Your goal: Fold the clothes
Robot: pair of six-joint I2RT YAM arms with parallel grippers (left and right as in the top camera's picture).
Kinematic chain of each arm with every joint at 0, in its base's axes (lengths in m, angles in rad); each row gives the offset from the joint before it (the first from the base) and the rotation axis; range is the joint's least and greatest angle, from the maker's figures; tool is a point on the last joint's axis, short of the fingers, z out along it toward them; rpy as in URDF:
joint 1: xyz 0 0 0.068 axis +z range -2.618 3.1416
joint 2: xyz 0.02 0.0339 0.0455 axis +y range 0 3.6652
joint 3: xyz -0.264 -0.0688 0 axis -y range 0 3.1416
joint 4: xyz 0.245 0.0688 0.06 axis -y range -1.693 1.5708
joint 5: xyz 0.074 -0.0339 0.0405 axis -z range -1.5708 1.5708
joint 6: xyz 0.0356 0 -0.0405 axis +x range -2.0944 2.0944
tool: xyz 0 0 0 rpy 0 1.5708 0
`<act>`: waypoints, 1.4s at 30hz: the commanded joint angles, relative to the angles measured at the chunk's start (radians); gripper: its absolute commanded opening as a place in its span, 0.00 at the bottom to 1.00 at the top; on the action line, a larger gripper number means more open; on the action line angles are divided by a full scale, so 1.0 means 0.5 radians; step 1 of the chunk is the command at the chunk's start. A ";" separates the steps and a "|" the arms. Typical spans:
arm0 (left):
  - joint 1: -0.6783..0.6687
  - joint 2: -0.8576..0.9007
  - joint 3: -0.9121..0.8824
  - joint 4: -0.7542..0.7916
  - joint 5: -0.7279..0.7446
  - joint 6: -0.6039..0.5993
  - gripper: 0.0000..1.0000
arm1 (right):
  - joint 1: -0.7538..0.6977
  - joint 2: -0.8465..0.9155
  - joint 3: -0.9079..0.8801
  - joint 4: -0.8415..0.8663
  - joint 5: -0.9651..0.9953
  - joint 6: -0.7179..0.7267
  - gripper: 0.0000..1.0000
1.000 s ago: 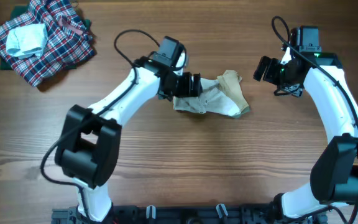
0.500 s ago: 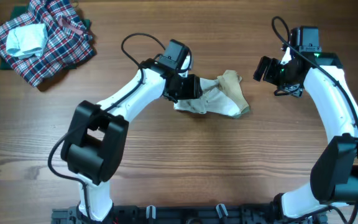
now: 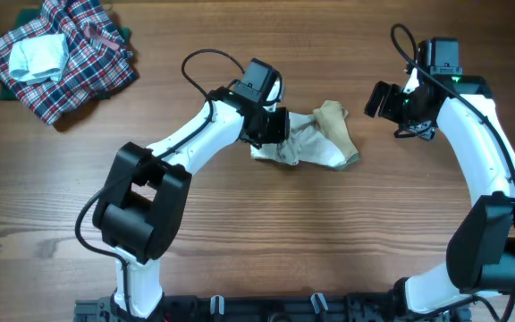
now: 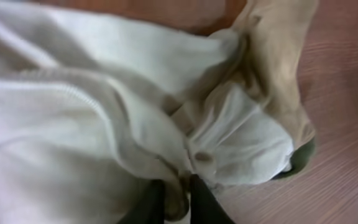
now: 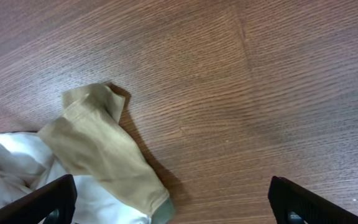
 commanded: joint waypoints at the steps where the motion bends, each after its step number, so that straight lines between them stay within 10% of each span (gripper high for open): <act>1: -0.009 0.025 0.025 0.062 0.063 -0.059 0.10 | -0.005 0.012 -0.002 -0.014 0.035 -0.040 1.00; 22: -0.110 0.027 0.025 0.416 0.066 -0.164 0.05 | -0.005 0.012 -0.002 -0.024 0.035 -0.091 1.00; 24: -0.109 0.026 0.025 0.401 0.059 -0.163 0.25 | -0.005 0.012 -0.002 -0.030 0.035 -0.091 1.00; 27: -0.069 0.014 0.026 0.293 0.060 -0.146 0.85 | -0.005 0.012 -0.002 -0.044 0.035 -0.092 1.00; 42: 0.166 -0.196 0.026 -0.108 0.061 -0.057 0.94 | -0.005 0.012 -0.002 0.001 0.035 -0.090 1.00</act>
